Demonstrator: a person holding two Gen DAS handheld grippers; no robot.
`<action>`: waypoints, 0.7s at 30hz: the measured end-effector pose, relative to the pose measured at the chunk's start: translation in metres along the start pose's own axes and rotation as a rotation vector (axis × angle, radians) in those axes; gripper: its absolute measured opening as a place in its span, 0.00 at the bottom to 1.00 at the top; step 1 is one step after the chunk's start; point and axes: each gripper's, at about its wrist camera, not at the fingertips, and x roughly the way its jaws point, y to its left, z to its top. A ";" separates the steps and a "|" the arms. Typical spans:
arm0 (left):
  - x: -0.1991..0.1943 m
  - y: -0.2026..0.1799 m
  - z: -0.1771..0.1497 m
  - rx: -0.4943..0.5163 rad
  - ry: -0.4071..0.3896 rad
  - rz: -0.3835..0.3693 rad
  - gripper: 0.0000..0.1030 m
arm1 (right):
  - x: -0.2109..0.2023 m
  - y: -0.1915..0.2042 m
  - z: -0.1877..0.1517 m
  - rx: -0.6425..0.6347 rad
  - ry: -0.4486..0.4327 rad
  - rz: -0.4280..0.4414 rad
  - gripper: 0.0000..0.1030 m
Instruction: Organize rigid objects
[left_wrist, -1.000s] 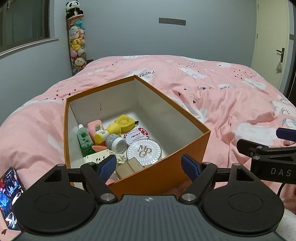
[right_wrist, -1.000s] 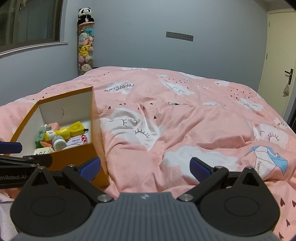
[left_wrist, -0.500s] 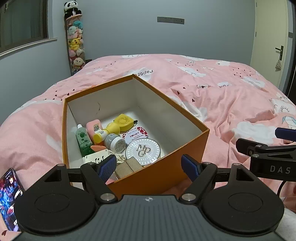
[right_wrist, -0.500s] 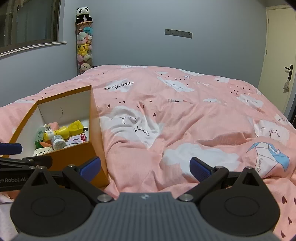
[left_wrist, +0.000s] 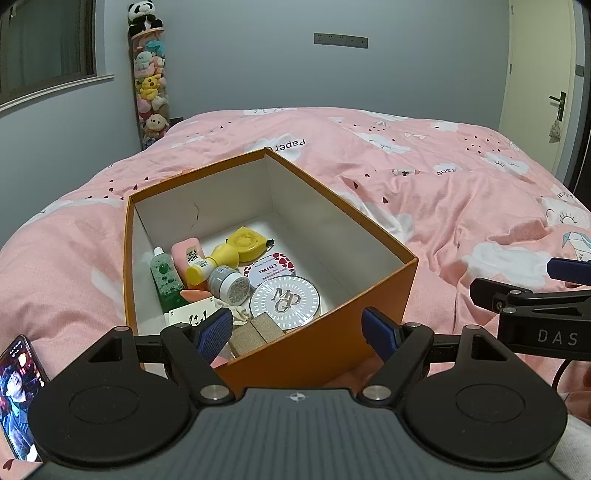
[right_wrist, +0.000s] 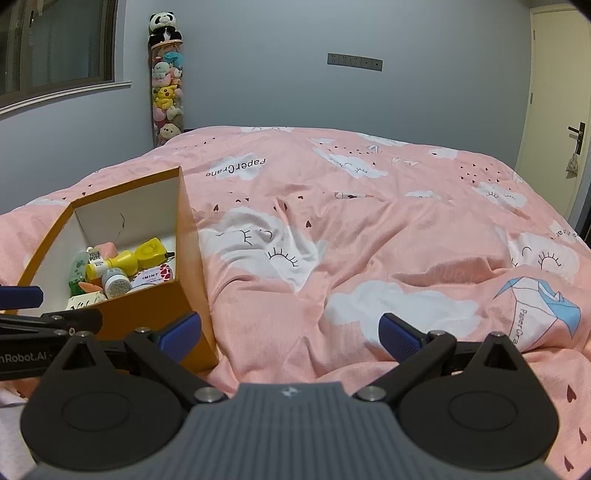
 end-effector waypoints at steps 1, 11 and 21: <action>0.000 0.000 0.000 0.001 -0.001 0.000 0.90 | 0.000 0.000 0.000 0.000 0.001 0.000 0.97; 0.000 0.000 0.000 0.002 -0.002 -0.002 0.90 | 0.003 0.001 0.000 0.009 0.017 0.001 0.97; 0.000 -0.001 0.000 0.006 -0.004 -0.005 0.90 | 0.004 0.001 0.000 0.012 0.024 0.000 0.97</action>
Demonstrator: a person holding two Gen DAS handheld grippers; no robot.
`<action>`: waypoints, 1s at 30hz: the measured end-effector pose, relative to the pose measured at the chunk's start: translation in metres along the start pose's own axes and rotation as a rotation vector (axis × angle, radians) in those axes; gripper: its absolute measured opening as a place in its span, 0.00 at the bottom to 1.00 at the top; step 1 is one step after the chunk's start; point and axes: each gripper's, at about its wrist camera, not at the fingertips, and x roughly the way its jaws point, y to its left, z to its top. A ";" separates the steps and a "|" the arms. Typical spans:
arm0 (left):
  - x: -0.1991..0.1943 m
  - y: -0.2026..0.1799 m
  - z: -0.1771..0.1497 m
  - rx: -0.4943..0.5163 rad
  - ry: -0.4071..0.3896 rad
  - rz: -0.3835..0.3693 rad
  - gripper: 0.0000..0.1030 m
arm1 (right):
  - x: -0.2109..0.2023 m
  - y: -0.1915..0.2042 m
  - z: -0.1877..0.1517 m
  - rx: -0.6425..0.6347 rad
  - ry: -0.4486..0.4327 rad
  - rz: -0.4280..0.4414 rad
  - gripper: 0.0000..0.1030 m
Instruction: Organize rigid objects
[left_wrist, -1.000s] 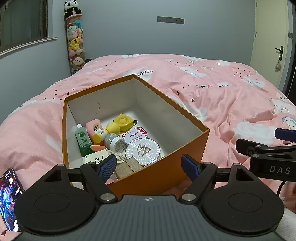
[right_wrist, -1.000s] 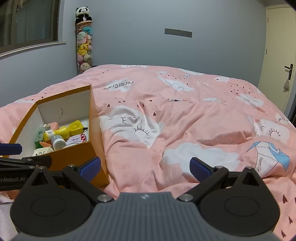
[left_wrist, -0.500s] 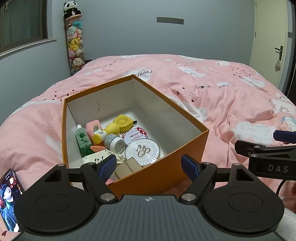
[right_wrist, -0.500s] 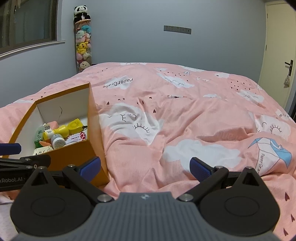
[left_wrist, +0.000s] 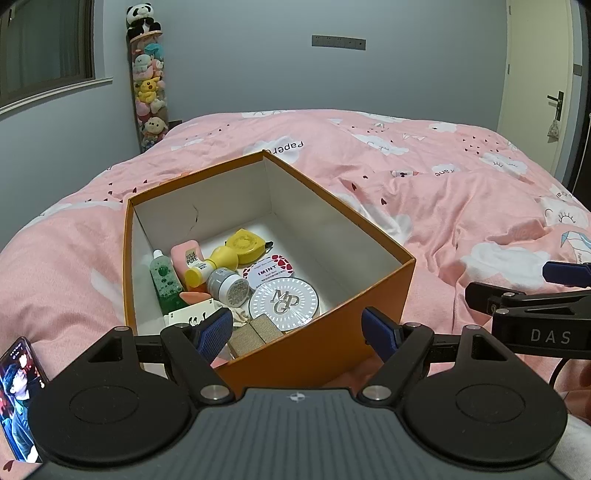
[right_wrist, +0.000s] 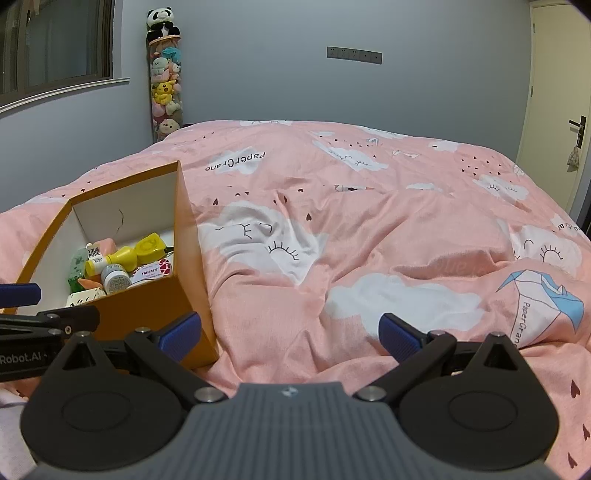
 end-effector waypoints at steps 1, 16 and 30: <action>0.000 0.000 0.000 0.002 -0.001 -0.002 0.90 | 0.000 0.000 0.000 0.000 0.000 0.000 0.97; -0.001 0.004 0.000 0.012 -0.016 -0.009 0.90 | 0.002 -0.001 -0.001 0.004 0.006 0.004 0.97; -0.002 0.004 0.000 0.013 -0.015 -0.010 0.90 | 0.002 -0.001 -0.001 0.005 0.007 0.005 0.97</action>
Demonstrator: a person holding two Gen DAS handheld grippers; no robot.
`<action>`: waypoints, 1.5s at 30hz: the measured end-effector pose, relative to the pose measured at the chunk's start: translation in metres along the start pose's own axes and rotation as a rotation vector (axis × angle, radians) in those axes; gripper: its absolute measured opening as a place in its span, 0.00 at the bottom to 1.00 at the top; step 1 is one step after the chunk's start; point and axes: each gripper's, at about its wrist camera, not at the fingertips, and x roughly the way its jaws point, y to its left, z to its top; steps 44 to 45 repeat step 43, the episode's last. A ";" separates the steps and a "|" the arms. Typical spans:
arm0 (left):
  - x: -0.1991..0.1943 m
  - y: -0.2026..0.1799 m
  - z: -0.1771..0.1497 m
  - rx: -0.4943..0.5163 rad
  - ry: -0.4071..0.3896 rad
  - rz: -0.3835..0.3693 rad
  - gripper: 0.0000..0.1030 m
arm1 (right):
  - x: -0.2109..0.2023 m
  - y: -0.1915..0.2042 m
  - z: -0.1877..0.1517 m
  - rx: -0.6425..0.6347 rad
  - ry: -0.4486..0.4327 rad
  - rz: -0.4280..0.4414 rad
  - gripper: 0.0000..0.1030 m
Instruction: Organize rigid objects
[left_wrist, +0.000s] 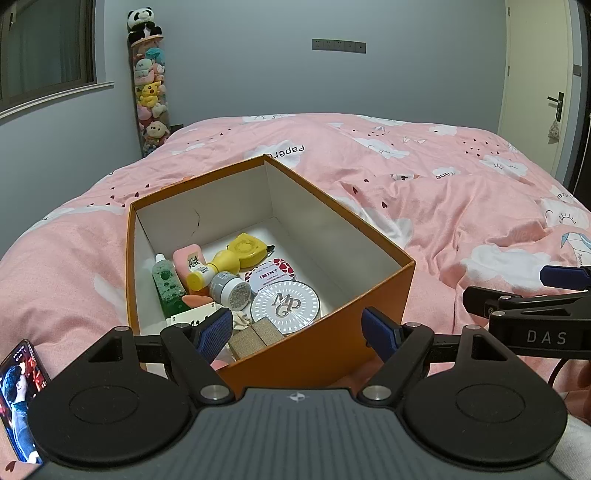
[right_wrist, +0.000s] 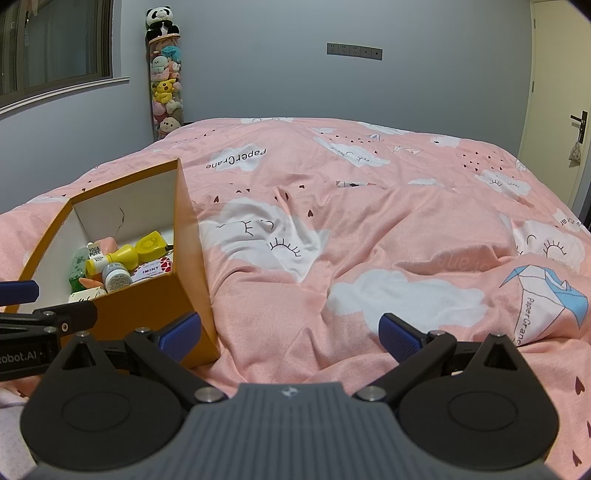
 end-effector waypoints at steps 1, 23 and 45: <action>0.000 0.000 0.000 0.000 0.000 0.000 0.90 | 0.000 0.000 0.000 0.000 0.000 0.000 0.97; -0.001 0.002 -0.001 -0.002 -0.002 0.021 0.87 | 0.001 0.002 -0.002 0.002 0.002 0.002 0.97; 0.001 -0.001 0.000 0.018 -0.004 0.012 0.87 | 0.001 0.003 -0.002 0.005 0.003 0.002 0.97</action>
